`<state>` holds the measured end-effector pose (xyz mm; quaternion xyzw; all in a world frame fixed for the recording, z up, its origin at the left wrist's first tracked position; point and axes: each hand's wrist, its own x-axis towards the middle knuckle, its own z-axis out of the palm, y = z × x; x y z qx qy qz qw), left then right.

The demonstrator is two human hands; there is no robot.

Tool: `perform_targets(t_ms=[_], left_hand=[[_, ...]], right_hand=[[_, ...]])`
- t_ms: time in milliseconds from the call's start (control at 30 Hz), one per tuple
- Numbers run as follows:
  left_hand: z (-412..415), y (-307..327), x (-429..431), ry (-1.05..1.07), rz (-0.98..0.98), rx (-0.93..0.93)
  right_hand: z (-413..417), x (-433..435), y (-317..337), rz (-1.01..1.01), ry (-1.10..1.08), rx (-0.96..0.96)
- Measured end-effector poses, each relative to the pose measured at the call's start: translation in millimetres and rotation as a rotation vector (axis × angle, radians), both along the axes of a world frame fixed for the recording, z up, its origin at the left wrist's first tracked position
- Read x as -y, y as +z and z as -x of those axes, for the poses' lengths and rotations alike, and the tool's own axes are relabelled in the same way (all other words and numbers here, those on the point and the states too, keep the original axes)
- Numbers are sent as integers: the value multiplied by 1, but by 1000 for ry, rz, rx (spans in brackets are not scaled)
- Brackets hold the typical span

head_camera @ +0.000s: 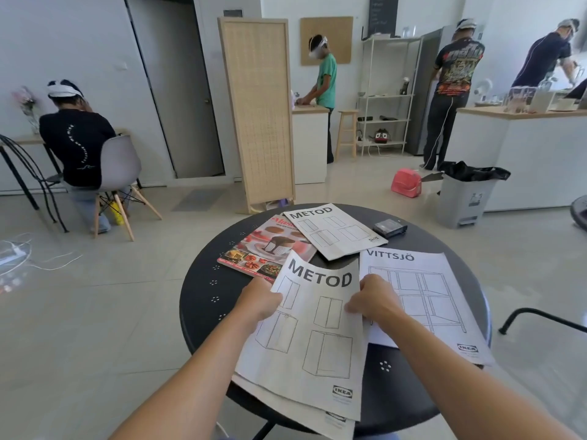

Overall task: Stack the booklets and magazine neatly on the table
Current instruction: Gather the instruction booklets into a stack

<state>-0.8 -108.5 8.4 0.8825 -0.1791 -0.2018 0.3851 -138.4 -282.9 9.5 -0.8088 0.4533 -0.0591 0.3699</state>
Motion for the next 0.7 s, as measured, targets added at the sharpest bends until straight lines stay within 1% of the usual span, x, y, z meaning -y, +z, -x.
perform_targets(t_ms=[100,200,267,333,433,500,600,700], left_hand=[[2,-4,-7,5,132,-20],[-1,-4,-17,75,270,-31],[-5,-3,-26,157,369,-80],[-10,-3,-35,230,460,-144],[-14,-3,-46,301,558,-201],[-17,-3,-51,326,582,-214],[-19,-4,-57,333,573,-221],[-20,-6,-59,317,509,-149]], right_hand=[[-1,1,1,-23,7,17],[-4,-2,2,6,-10,136],[-9,-5,1,31,-2,205],[-16,-10,0,-31,11,249],[-27,-18,-1,-176,40,319],[-34,-22,-2,-241,42,374],[-43,-25,-1,-265,38,412],[-48,-25,2,-289,58,411]])
